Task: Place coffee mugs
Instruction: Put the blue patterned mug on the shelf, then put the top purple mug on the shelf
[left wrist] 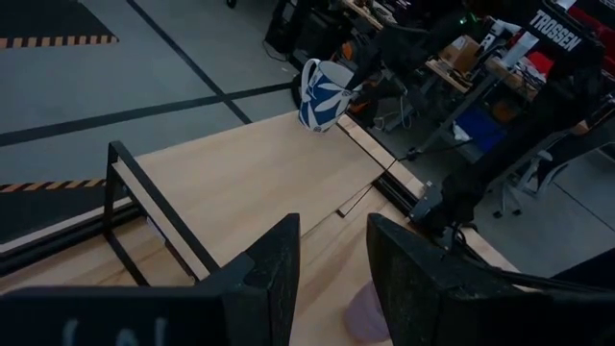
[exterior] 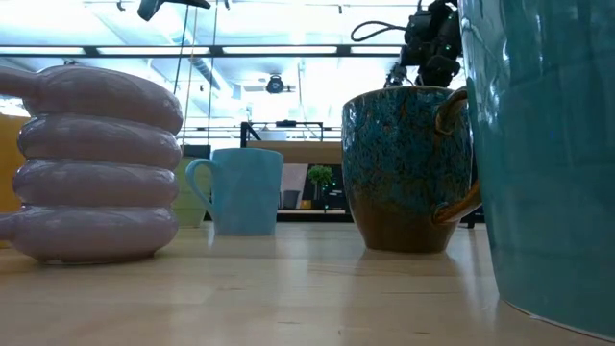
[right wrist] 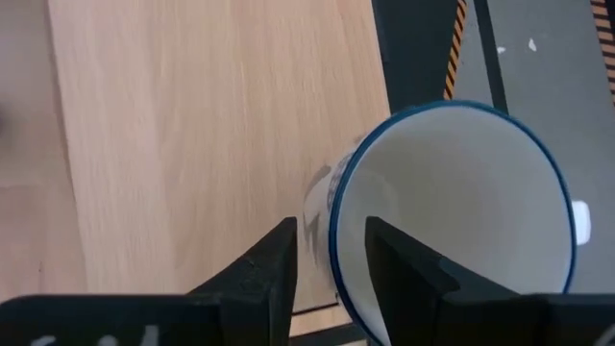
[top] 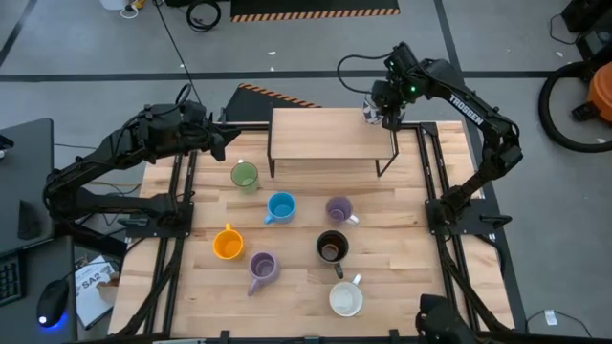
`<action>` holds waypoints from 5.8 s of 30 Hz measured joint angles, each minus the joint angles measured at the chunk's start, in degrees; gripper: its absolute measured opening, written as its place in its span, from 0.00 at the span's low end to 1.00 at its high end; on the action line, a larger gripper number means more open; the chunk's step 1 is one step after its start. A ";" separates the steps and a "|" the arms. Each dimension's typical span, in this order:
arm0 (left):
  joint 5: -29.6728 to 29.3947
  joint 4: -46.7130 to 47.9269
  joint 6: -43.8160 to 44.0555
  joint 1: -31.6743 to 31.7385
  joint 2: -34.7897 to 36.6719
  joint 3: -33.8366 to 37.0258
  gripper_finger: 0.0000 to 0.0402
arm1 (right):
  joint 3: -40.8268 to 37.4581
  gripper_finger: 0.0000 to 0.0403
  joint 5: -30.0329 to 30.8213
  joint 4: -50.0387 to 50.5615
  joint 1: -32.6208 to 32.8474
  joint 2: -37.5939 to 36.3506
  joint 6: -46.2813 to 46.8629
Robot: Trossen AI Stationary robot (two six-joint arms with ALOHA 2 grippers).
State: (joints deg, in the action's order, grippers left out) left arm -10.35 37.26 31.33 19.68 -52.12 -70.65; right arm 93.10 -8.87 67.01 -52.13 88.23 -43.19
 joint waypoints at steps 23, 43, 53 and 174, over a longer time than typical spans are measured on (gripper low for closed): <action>-0.13 0.02 -1.16 0.00 0.00 0.00 0.32 | 4.96 0.33 3.33 2.38 0.32 -0.27 2.07; 14.67 1.22 -8.50 -0.08 -0.29 0.00 0.32 | 4.98 0.33 -0.64 -1.20 10.59 -5.97 18.60; 15.69 5.96 -12.48 -4.74 -4.36 0.04 0.32 | 4.98 0.33 -0.05 -1.27 22.20 -5.95 30.39; 16.22 -19.30 -1.94 -15.17 3.76 -0.02 0.32 | 12.13 0.07 3.70 23.01 32.11 8.25 51.95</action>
State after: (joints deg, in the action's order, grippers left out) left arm 5.87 17.96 29.39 4.51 -48.36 -70.67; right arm 105.23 -5.17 90.02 -20.01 96.48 8.76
